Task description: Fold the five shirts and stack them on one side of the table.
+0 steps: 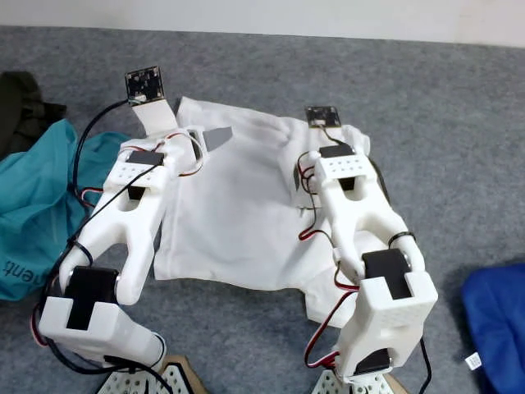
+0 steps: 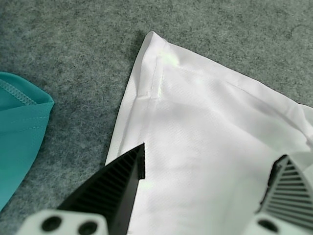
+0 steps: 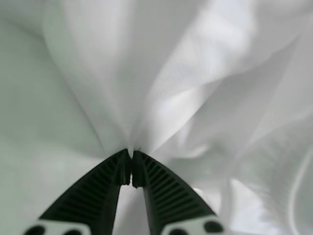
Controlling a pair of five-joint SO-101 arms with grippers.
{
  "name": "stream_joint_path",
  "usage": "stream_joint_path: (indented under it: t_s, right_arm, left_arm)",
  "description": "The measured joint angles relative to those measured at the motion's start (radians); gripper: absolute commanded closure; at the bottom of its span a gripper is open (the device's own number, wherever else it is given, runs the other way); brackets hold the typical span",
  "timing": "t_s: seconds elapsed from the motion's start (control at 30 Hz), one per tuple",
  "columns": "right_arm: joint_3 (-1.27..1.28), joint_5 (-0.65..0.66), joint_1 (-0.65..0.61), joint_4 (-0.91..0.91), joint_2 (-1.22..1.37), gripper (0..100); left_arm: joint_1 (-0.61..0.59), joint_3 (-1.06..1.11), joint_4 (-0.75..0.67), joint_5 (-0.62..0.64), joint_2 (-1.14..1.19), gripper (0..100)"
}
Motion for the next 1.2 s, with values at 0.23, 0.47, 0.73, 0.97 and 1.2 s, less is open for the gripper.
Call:
stream_joint_path:
  t_s: [0.23,0.47,0.73,0.97,1.2]
  right_arm:
    - [0.0,-0.035,0.038,0.0,-0.075,99.3]
    - [0.0,-0.054,0.038,0.0,-0.081,99.3]
    - [0.0,-0.054,0.038,0.0,-0.081,99.3]
    - [0.0,-0.054,0.038,0.0,-0.081,99.3]
    - [0.0,-0.054,0.038,0.0,-0.081,99.3]
  left_arm:
    - [0.0,0.0,-0.021,0.0,0.009,61]
    - [0.0,-0.233,0.0,0.0,0.221,61]
    - [-0.023,-0.589,0.052,0.0,0.485,61]
    - [-0.051,-0.822,0.052,0.0,0.681,61]
    - [-0.057,-1.033,0.112,0.0,0.868,61]
